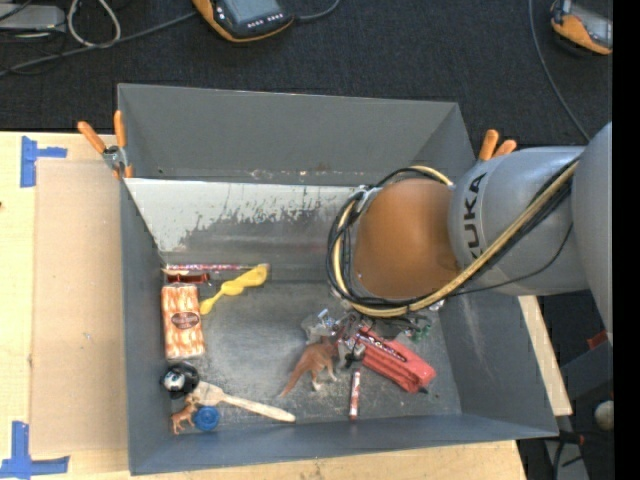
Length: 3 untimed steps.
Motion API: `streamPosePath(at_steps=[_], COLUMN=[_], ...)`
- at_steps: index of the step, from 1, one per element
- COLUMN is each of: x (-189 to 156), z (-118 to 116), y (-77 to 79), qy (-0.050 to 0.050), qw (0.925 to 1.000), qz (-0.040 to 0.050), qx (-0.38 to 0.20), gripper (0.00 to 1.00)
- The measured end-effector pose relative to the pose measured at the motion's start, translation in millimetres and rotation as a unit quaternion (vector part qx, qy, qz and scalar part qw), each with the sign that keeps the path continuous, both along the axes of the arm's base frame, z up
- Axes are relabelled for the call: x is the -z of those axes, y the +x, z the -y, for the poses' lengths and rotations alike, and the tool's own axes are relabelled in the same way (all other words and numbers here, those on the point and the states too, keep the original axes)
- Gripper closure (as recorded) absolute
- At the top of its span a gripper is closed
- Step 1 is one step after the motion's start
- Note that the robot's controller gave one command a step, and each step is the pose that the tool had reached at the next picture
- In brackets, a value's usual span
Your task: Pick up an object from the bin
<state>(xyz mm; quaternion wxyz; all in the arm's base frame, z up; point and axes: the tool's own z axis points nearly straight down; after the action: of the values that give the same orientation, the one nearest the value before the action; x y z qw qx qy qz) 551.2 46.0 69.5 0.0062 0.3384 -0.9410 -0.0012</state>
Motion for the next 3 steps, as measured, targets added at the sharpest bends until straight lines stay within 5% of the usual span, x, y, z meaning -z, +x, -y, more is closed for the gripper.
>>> streamPosePath(at_steps=[2, 3], x=[-15, -50], z=[0, -1], y=[-3.5, -1.6], qy=[0.0, 0.0], qw=[1.0, 1.0], qz=[-0.0055, -0.0019], qx=[0.001, 0.001], gripper=[1.0, 1.0])
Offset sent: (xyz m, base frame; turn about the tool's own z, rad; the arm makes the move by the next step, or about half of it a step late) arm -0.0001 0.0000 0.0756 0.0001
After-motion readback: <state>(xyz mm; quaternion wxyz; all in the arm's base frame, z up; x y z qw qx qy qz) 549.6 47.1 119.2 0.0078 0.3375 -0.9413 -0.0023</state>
